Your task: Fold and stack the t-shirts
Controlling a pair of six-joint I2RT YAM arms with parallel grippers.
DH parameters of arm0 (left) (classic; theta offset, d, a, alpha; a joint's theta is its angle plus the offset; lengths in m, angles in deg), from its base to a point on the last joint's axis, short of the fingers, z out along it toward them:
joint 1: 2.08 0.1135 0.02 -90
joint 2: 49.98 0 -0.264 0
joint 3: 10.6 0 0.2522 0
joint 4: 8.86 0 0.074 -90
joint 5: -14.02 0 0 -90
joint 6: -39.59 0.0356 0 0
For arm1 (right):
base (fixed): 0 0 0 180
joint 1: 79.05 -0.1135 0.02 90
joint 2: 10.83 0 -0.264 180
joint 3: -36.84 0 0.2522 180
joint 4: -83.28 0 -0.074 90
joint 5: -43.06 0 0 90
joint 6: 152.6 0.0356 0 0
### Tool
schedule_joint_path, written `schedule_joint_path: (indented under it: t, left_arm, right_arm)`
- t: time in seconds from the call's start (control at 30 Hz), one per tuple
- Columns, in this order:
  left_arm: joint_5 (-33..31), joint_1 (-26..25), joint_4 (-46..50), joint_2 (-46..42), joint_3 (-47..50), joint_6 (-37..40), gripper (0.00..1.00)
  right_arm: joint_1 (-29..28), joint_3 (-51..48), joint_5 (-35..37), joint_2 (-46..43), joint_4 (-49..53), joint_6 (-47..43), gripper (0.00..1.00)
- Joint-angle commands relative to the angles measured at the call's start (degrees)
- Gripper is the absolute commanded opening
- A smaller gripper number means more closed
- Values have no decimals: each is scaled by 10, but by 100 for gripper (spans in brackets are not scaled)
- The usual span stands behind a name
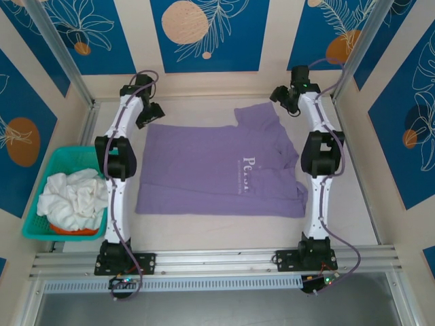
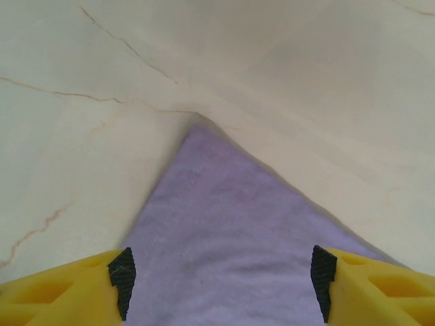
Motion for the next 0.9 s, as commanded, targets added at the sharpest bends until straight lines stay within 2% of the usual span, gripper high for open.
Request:
schedule_joint_path:
  t: [0.0, 0.07, 0.23, 0.57, 0.7, 0.87]
  left_arm:
    - [25, 15, -5, 24, -17, 5, 69]
    - [19, 17, -8, 33, -17, 8, 68]
    - [-1, 26, -5, 45, -16, 13, 68]
    - [35, 37, -39, 62, -21, 19, 69]
    - [49, 40, -41, 78, -40, 24, 69]
    - [71, 40, -32, 103, -61, 25, 69]
  right_arm:
    - [6, 120, -25, 82, 35, -7, 64]
    - [9, 130, -44, 103, -2, 7, 59]
    - [6, 104, -68, 120, -63, 19, 58]
    - [1, 124, -70, 150, -49, 1, 59]
    - [3, 124, -92, 154, -48, 7, 52]
    - [0, 121, -101, 154, -13, 14, 49]
